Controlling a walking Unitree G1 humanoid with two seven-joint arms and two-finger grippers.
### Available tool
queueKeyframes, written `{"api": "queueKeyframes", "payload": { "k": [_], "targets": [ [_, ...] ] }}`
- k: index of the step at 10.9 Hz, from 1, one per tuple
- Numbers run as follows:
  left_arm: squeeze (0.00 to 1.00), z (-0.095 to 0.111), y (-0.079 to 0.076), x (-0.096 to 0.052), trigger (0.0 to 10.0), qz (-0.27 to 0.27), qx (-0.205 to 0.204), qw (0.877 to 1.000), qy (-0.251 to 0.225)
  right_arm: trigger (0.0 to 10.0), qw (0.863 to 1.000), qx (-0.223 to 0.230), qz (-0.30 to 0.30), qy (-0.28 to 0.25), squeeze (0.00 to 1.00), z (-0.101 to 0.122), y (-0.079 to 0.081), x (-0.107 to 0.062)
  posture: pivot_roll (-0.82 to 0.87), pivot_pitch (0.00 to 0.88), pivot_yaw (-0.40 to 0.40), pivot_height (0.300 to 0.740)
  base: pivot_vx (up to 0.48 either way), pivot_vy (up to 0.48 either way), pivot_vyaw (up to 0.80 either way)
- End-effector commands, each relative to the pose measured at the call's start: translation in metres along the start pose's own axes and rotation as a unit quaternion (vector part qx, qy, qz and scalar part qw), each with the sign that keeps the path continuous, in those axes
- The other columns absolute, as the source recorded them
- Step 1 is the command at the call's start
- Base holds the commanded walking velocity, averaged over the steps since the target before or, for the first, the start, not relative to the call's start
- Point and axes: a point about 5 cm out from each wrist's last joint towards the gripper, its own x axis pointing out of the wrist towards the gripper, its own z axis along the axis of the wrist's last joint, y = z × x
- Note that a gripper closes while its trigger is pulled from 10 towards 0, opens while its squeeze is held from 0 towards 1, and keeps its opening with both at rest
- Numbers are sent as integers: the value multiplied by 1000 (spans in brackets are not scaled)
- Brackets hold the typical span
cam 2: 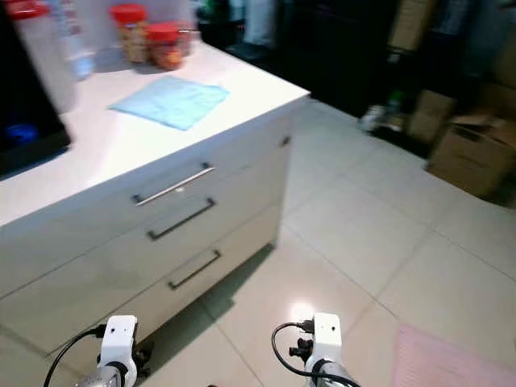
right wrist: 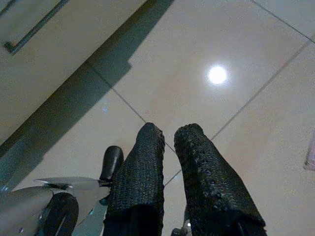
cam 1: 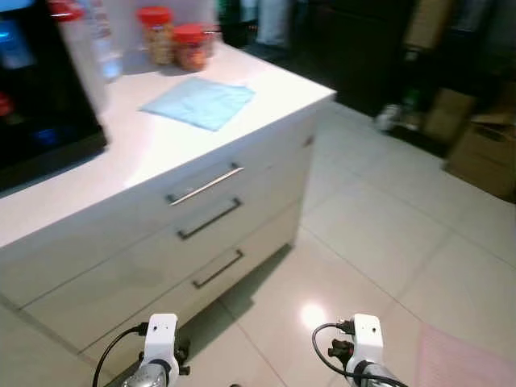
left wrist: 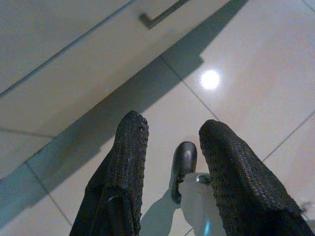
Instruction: Kitchen organization
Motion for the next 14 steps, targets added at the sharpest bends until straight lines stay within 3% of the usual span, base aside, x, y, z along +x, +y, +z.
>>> {"api": "queueKeyframes", "payload": {
  "k": [1, 14],
  "targets": [
    [0, 0, 3, -1, 10000, 5, 4, 1000, -2, 10000, 1000, 8, 3, -2, 0, -2, 1, 0, 136, 0, 14, 740, 0, 0, 800],
    [0, -1, 6, -1, 10000, 10, 2, 1000, 3, 10000, 1000, 18, 0, 1, 0, -5, 1, -1, 142, 1, 23, 740, 0, 0, 800]
  ]
}}
